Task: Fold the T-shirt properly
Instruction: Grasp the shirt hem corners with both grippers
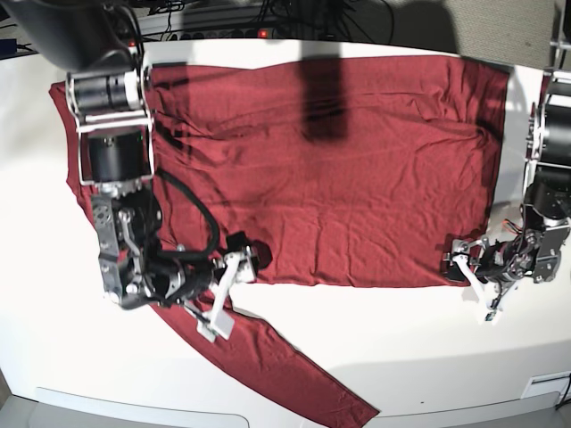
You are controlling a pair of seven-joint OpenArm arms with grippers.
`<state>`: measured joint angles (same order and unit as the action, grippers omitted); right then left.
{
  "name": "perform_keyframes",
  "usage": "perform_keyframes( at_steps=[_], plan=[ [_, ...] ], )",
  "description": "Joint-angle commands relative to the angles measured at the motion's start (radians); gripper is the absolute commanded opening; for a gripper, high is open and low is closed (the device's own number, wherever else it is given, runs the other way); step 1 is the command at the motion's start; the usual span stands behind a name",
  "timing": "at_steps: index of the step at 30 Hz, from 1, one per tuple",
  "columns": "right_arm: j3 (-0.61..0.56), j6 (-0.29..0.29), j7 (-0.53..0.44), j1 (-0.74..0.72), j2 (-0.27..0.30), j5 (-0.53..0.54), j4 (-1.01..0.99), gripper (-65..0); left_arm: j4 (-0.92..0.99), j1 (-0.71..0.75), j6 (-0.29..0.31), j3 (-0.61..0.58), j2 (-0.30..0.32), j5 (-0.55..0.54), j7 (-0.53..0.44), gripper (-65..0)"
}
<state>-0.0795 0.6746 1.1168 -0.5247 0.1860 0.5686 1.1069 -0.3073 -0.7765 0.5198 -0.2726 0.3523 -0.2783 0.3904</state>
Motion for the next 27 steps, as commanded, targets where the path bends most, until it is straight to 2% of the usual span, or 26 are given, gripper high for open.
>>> perform_keyframes(
  at_steps=[1,5,14,19,21,27],
  plan=[
    [0.003,0.007,-0.012,-0.028,0.006,0.015,0.028,-17.4,-0.013,-0.035,0.001,0.005,0.011,-0.015,-0.016,-19.5],
    [0.003,0.007,-0.012,-0.004,0.005,0.016,0.059,-17.4,-0.013,-0.032,0.001,0.005,0.008,-0.096,-0.014,-19.5],
    [0.003,0.006,-0.004,-0.004,0.005,0.015,0.073,-17.4,-0.013,-0.032,0.001,0.005,-0.041,-0.09,-0.02,-20.0],
    [0.006,0.006,-0.007,-0.004,0.005,0.007,0.073,-17.4,-0.013,-0.032,0.001,0.005,-0.036,-0.061,-0.013,-21.1],
    [0.014,0.007,-0.016,-0.004,0.005,-0.002,0.073,-17.4,-0.013,-0.032,0.001,0.005,-0.035,-0.026,-0.009,-24.6],
    [0.03,0.006,-0.062,-0.004,0.006,-0.079,0.073,-17.5,-0.014,-0.032,0.001,0.005,-0.036,-0.01,-0.01,-44.5]
  ],
)
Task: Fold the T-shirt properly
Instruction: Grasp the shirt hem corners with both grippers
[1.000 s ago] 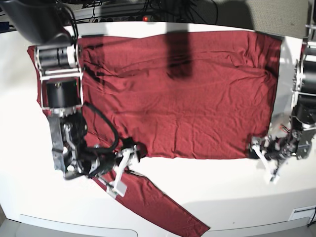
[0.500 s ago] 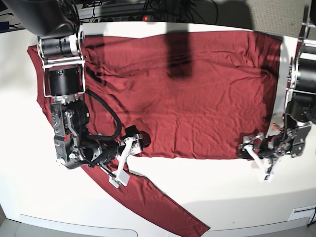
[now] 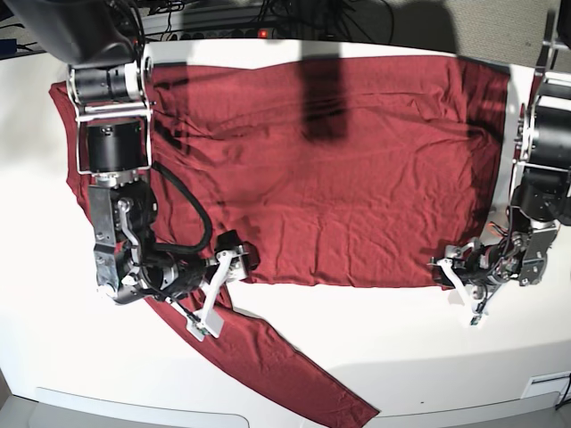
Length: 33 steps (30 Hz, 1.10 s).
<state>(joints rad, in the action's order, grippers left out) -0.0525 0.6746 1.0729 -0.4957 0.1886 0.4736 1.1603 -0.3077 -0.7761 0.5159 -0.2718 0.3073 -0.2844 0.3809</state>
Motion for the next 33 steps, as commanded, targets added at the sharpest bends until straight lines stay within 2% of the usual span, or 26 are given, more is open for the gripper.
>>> perform_keyframes(
  at_steps=[1,6,9,13,19,22,30,33],
  plan=[
    [0.003,0.006,-0.022,-0.033,0.003,0.015,0.02,-17.5,-0.014,-0.033,0.005,0.004,0.009,-0.004,-0.001,-47.8],
    [0.003,0.006,-0.072,-0.032,0.003,-0.024,0.019,-17.5,-0.014,-0.033,0.005,0.004,0.009,-0.003,0.0,-64.8],
    [0.003,0.005,-0.172,-0.021,0.003,-0.125,0.018,-17.5,-0.014,-0.033,0.005,0.004,0.009,-0.004,0.001,-65.0],
    [0.003,-0.032,-0.346,0.014,0.003,-0.26,0.003,-17.5,-0.016,-0.033,0.004,0.004,0.009,-0.004,0.0,-65.0],
    [0.003,-0.085,-0.493,0.031,0.002,-0.354,-0.079,-17.5,-0.016,-0.033,0.005,0.004,0.009,-0.004,-0.006,-65.0],
    [0.003,-0.108,-0.558,0.03,0.002,-0.375,-0.142,-18.0,-0.016,-0.033,0.005,0.004,0.009,-0.004,-0.008,-65.0],
    [0.002,-0.118,-0.694,0.011,-0.015,-0.466,-0.335,-18.0,-0.016,-0.033,0.005,0.004,0.009,-0.005,-0.008,-65.0],
    [0.003,-0.121,-0.706,0.008,-0.027,-0.471,-0.369,-18.0,-0.016,-0.033,0.005,0.004,0.009,-0.004,-0.008,-65.0]
  ],
)
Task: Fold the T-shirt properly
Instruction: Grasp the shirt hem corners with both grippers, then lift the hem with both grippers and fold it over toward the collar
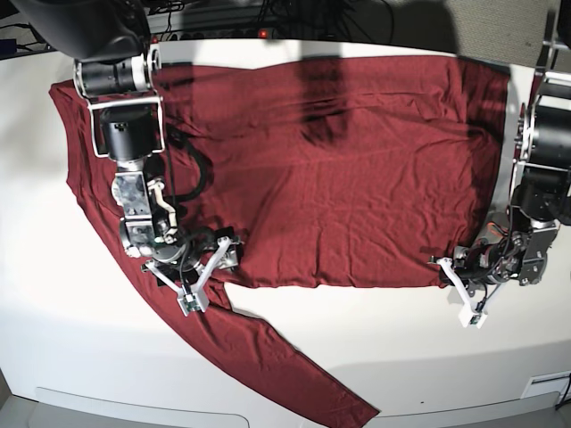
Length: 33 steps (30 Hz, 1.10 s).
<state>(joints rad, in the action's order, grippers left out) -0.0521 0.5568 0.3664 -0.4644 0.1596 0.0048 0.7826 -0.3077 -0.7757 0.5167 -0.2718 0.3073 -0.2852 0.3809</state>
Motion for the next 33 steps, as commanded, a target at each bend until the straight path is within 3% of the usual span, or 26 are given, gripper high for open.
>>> perform_keyframes(
  at_steps=[1,11,17,24,33],
  plan=[
    [0.002,-0.003,0.008,-0.023,-0.003,-0.005,0.006,-18.5,-0.016,-0.033,0.004,0.004,0.009,-0.003,-0.008,-65.0],
    [0.002,-0.003,0.072,-0.02,-0.006,-0.002,0.014,-47.8,-0.016,-0.033,0.004,0.004,0.009,-0.003,-0.008,-65.0],
    [0.001,-0.003,0.08,-0.021,0.024,0.021,0.066,-63.7,-0.016,-0.033,0.003,0.004,0.009,-0.004,-0.008,-65.0],
    [-0.001,0.009,0.11,-0.02,0.063,0.066,0.146,-65.0,-0.073,-0.017,0.003,0.004,0.017,-0.004,-0.008,-65.0],
    [-0.001,0.077,0.24,-0.017,0.091,0.142,0.328,-65.0,-0.46,0.144,0.0,0.004,0.121,-0.13,0.129,-65.0]
  ],
)
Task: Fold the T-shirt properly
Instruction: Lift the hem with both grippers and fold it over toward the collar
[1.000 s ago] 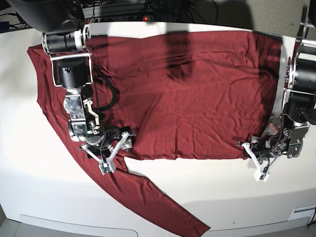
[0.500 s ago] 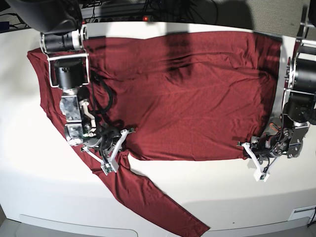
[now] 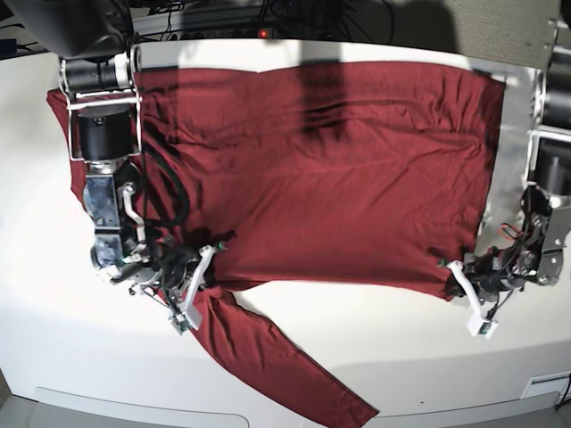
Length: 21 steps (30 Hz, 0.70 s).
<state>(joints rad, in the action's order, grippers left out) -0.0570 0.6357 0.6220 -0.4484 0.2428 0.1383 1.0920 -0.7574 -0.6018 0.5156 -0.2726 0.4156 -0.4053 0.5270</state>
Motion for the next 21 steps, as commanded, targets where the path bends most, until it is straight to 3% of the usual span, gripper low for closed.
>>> perform_keyframes(
  at_steps=[1,6,12,15,21],
  plan=[
    [0.004,-0.002,-0.005,-0.029,0.008,0.008,0.04,-65.0,-0.048,-0.008,0.001,0.005,0.027,-0.025,-0.007,-65.0],
    [0.004,0.018,0.016,0.054,0.01,0.018,0.153,-65.0,-0.204,0.092,0.0,0.005,0.085,-0.071,0.051,-65.0],
    [0.005,0.019,0.042,0.221,0.069,0.054,0.338,-65.0,-0.352,0.182,-0.017,0.028,0.117,-0.101,0.146,-65.0],
    [0.005,0.019,0.056,0.309,0.111,0.054,0.444,-65.0,-0.43,0.228,-0.017,0.093,0.117,-0.116,0.207,-65.0],
    [0.005,0.009,0.072,0.436,0.17,0.053,0.586,-65.0,-0.609,0.346,-0.014,0.242,0.117,-0.251,0.38,-65.0]
  ],
)
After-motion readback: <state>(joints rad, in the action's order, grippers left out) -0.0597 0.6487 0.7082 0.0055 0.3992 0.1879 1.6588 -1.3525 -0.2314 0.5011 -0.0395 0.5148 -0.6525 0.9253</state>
